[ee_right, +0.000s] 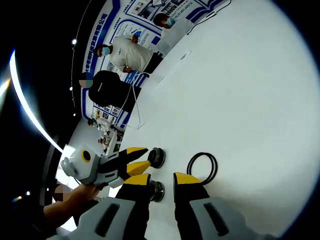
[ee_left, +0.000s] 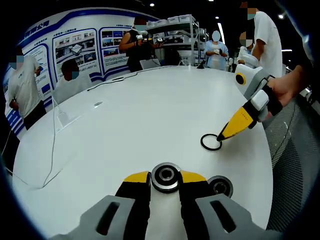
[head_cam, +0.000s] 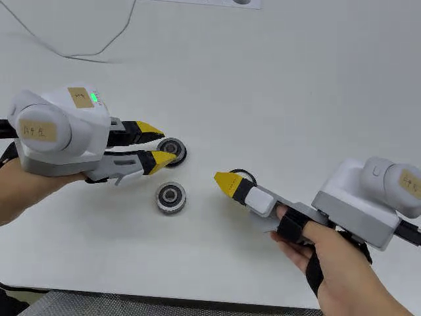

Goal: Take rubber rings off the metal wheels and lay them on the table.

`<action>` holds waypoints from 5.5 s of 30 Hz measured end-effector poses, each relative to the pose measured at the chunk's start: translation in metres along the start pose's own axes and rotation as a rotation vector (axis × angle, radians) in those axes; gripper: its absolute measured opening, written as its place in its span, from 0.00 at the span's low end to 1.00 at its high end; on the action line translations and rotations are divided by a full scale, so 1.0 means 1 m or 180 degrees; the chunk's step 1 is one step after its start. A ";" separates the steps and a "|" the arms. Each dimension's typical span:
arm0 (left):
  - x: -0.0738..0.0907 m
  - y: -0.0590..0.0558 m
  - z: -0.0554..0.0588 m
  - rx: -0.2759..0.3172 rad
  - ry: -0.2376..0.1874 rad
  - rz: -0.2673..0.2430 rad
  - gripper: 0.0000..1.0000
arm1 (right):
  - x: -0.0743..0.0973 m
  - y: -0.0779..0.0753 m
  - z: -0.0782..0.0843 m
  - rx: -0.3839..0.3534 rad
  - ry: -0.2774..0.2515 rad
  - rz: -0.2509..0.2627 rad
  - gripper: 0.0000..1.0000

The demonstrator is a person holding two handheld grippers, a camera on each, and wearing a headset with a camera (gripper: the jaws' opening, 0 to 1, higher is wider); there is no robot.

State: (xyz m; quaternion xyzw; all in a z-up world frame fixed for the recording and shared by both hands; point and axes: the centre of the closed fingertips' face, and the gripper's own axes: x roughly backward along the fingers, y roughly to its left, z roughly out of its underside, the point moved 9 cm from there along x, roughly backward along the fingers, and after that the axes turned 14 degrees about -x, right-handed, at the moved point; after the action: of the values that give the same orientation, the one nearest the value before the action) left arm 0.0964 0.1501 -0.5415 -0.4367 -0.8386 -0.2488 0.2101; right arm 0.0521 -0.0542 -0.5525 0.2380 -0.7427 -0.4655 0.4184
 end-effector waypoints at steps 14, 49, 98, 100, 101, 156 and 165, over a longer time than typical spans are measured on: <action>-0.005 0.000 0.000 -0.0014 0.0010 0.0069 0.16 | -0.003 0.001 -0.001 -0.0040 0.0012 -0.0031 0.19; -0.007 0.002 0.002 -0.0307 -0.0021 0.0289 0.13 | -0.061 0.028 -0.006 0.0165 0.0269 -0.0279 0.42; -0.006 0.002 0.003 -0.0326 -0.0078 0.0295 0.13 | -0.072 0.026 -0.005 0.0094 0.0399 -0.0338 0.36; -0.006 0.002 0.003 -0.0328 -0.0078 0.0296 0.13 | -0.072 0.024 -0.005 0.0137 0.0389 -0.0308 0.34; -0.006 0.002 0.003 -0.0328 -0.0078 0.0295 0.13 | -0.073 0.024 -0.005 0.0149 0.0384 -0.0291 0.32; -0.006 0.001 0.003 -0.0337 -0.0058 0.0275 0.13 | -0.076 0.026 -0.009 0.0142 0.0431 -0.0050 0.00; -0.006 0.001 0.003 -0.0343 -0.0064 0.0269 0.13 | -0.075 0.029 -0.007 0.0154 0.0462 -0.0097 0.00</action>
State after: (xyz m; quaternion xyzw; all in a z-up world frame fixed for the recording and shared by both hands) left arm 0.1003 0.1482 -0.5469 -0.4848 -0.8069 -0.2801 0.1882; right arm 0.0996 0.0113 -0.5551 0.2924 -0.7178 -0.4352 0.4581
